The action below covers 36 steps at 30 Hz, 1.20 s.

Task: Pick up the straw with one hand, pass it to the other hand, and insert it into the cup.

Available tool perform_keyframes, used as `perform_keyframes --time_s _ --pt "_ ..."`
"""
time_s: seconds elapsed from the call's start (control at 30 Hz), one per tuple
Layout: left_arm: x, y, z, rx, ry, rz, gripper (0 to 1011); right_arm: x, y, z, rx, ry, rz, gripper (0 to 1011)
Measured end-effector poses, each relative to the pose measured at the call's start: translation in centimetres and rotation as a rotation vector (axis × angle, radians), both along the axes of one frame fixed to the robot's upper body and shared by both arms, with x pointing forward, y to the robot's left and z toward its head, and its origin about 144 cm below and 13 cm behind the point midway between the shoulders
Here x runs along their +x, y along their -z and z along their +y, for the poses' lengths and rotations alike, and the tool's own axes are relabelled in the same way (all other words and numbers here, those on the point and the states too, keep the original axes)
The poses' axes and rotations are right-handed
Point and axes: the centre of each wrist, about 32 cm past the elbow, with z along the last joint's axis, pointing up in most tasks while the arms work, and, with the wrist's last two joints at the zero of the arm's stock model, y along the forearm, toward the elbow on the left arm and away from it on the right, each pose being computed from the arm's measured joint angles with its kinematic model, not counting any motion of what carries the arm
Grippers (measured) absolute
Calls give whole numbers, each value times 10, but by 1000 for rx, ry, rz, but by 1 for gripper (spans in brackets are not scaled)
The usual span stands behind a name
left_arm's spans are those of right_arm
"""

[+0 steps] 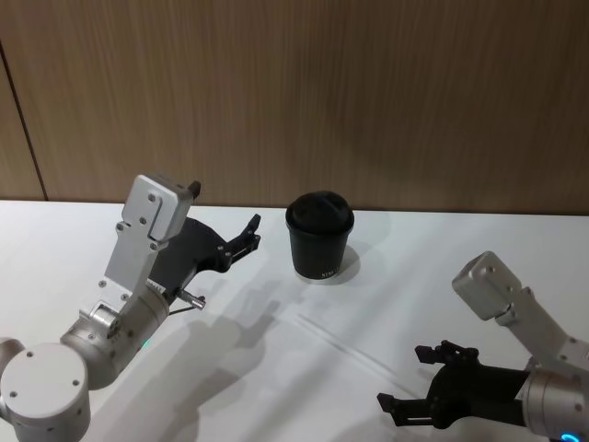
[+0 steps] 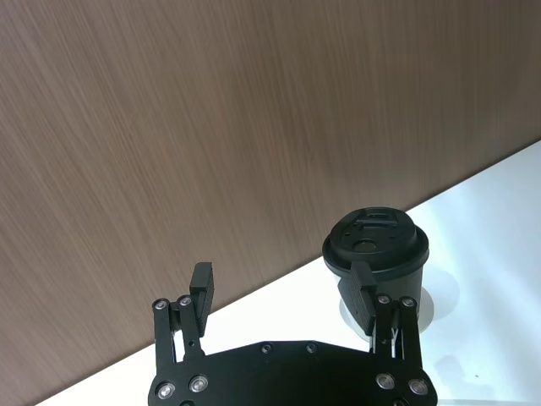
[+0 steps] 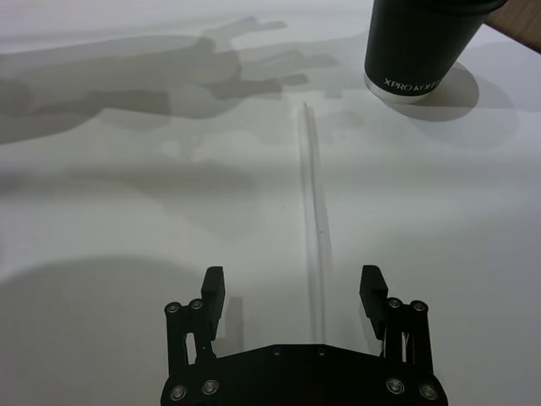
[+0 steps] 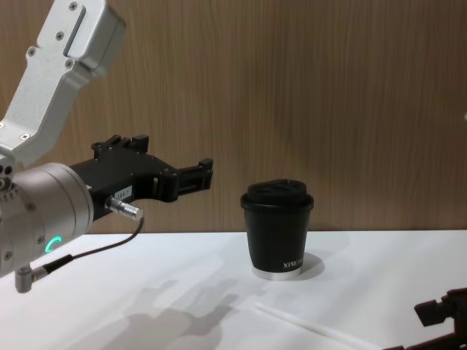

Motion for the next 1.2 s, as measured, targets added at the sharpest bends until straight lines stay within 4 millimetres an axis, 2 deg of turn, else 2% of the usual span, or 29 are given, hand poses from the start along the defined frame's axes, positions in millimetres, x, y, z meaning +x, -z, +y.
perform_keyframes --time_s 0.5,1.2 --pt "0 0 0 0 0 0 1003 1 15 5 -4 23 -40 1001" --pt "0 0 0 0 0 0 1003 1 17 5 0 28 -8 1001"
